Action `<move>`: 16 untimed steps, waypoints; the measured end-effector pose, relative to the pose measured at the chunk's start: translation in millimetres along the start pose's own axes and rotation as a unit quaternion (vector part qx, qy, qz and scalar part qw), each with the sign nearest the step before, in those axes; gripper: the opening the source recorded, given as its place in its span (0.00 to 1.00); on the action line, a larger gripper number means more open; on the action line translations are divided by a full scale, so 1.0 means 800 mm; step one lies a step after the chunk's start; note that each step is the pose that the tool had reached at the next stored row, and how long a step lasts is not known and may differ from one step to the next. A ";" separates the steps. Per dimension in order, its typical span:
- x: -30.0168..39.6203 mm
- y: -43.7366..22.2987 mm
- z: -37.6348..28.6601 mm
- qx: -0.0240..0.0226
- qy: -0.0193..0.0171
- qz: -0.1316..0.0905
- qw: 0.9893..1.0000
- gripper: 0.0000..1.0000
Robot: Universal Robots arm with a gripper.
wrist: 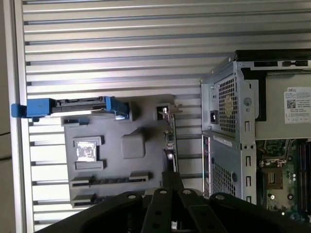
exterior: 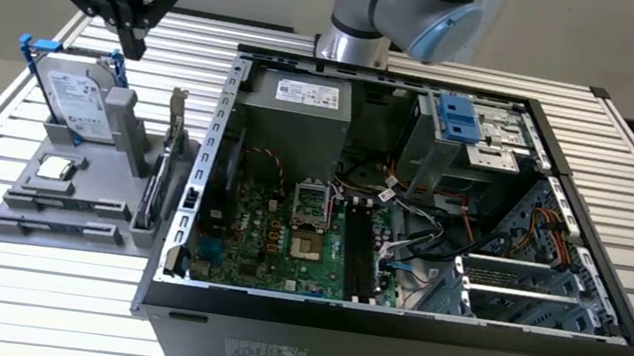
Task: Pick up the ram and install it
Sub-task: 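Reach for the ram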
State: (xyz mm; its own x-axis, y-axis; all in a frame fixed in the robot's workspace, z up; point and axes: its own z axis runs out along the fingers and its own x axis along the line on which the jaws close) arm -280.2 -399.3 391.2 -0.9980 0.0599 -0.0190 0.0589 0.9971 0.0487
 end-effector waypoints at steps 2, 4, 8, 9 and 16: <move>0.0028 -0.0002 0.0001 0.000 0.000 0.000 1.000 0.00; 0.0057 -0.0003 0.0000 0.000 0.000 0.000 1.000 0.00; 0.0114 -0.0007 0.0000 0.000 0.000 0.000 1.000 0.00; 0.0130 -0.0008 0.0000 0.000 0.000 0.000 1.000 0.00; 0.0240 -0.0015 0.0000 0.000 0.000 0.000 1.000 0.00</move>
State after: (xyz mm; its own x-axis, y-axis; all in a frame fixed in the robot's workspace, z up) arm -299.4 -399.3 390.7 -0.9980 0.0598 -0.0190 0.0588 0.9971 0.0488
